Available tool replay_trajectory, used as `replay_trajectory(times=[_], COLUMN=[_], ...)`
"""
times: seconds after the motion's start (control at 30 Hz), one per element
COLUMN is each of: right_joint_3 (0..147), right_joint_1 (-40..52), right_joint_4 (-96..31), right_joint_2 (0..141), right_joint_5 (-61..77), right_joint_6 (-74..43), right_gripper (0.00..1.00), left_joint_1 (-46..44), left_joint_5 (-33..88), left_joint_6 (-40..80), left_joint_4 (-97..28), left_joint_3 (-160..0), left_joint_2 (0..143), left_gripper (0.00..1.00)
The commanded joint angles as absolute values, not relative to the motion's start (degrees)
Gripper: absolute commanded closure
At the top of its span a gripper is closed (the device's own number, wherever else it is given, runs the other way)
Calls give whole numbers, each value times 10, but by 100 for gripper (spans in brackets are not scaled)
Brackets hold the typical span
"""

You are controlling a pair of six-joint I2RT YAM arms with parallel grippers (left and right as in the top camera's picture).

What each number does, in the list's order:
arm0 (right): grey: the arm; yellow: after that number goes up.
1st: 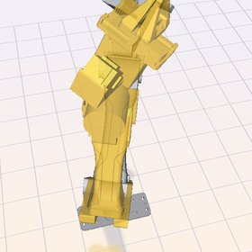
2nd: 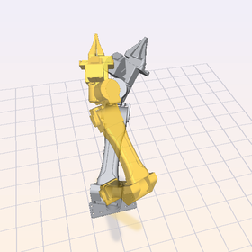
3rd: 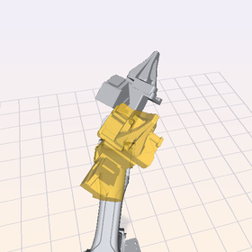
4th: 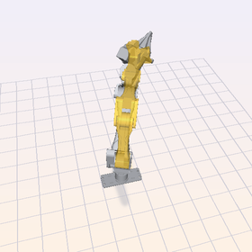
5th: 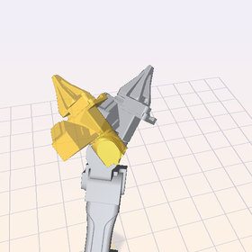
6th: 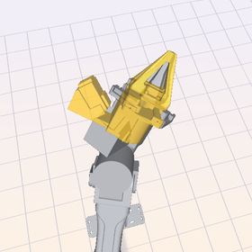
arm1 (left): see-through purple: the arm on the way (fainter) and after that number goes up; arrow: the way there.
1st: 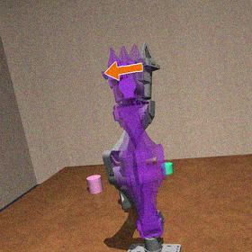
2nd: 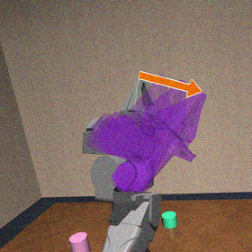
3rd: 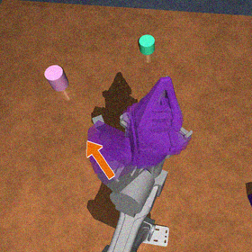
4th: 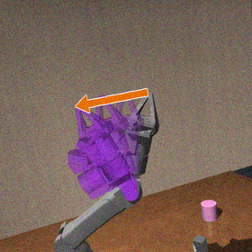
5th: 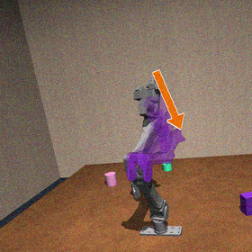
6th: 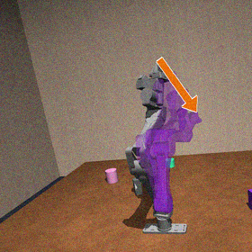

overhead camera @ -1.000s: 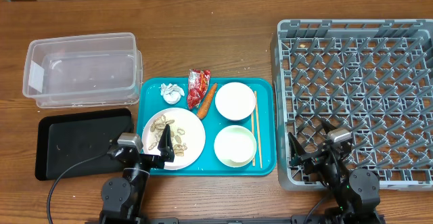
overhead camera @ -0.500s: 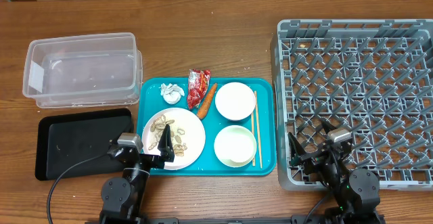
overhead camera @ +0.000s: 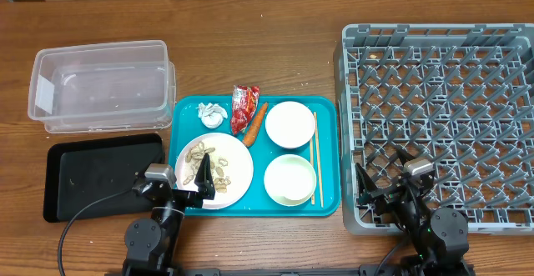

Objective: Sort waste into correct bins and load items into the dishwasher
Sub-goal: 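Reach the left gripper to the white cup on the tray and grasp it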

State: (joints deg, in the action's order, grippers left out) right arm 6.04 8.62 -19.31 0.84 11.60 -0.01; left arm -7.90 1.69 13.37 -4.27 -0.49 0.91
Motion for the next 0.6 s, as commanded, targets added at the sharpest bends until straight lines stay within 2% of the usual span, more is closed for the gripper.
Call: replay_trajectory(times=[0.0, 0.37, 0.57], right_joint_3=[59, 59, 59], right_joint_1=[86, 86, 86], right_joint_4=[-191, -191, -191], right_joint_2=[4, 4, 4], right_joint_5=[116, 117, 117], right_joint_6=[-3, -3, -3], right_gripper=[0, 0, 0], left_joint_1=[-79, -79, -79], left_joint_5=[11, 17, 69], left_joint_6=[138, 150, 174], left_joint_4=[-43, -43, -35], left_joint_3=[-3, -3, -3], left_joint_2=[7, 7, 7], left_gripper=[0, 0, 0])
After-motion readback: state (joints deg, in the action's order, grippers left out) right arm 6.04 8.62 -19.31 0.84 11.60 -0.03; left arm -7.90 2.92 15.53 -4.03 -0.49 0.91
